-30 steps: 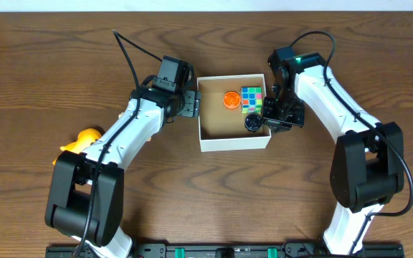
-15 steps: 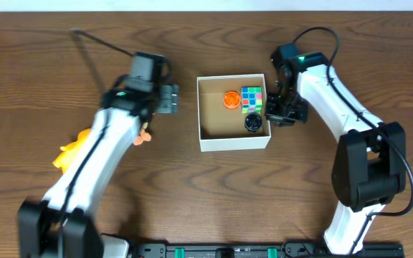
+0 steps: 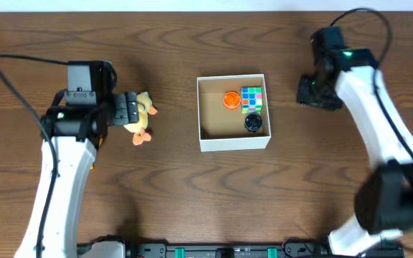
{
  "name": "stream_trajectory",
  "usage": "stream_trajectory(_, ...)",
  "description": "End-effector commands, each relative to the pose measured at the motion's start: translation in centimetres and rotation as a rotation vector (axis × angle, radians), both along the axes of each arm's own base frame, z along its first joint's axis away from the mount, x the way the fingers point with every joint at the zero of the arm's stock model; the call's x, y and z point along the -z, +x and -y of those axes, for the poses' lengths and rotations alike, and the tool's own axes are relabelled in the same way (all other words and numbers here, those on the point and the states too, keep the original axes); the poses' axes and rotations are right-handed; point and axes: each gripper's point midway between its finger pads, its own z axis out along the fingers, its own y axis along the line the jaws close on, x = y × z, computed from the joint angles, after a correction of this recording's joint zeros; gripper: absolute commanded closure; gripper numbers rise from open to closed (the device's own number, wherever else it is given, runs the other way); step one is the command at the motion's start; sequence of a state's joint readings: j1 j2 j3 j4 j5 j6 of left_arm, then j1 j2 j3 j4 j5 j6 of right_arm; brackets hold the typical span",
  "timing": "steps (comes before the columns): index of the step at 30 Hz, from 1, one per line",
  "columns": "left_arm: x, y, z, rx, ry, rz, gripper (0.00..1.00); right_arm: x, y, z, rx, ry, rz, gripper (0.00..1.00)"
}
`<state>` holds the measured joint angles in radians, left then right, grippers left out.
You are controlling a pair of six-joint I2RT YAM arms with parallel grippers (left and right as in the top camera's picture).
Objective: Pack container
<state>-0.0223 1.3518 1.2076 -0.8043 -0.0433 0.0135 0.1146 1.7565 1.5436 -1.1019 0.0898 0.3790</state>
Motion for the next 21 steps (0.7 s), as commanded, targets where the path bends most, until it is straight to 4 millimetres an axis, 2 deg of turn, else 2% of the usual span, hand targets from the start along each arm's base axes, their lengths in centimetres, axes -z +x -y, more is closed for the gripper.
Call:
stream_trajectory(1,1.6,0.9,-0.2,0.101,0.028,-0.057,0.02,-5.0,-0.3,0.6,-0.007,-0.028,0.142,0.48)
stream_trajectory(5,5.5,1.5,-0.4,0.164,0.021,-0.171,0.02,-8.0,-1.5,0.7,-0.006,-0.020,0.215,0.45)
stream_trajectory(10,9.5,2.2,-0.2,0.250,0.033,-0.264,0.02,-9.0,-2.5,0.8,-0.006,-0.019,0.222,0.45)
stream_trajectory(14,10.8,3.2,0.2,0.336,0.043,-0.262,0.02,-8.7,-2.9,0.9,-0.007,-0.022,0.202,0.45)
stream_trajectory(21,10.9,5.0,0.6,0.384,0.049,-0.200,0.02,-8.7,-2.9,0.9,-0.010,-0.023,0.202,0.46)
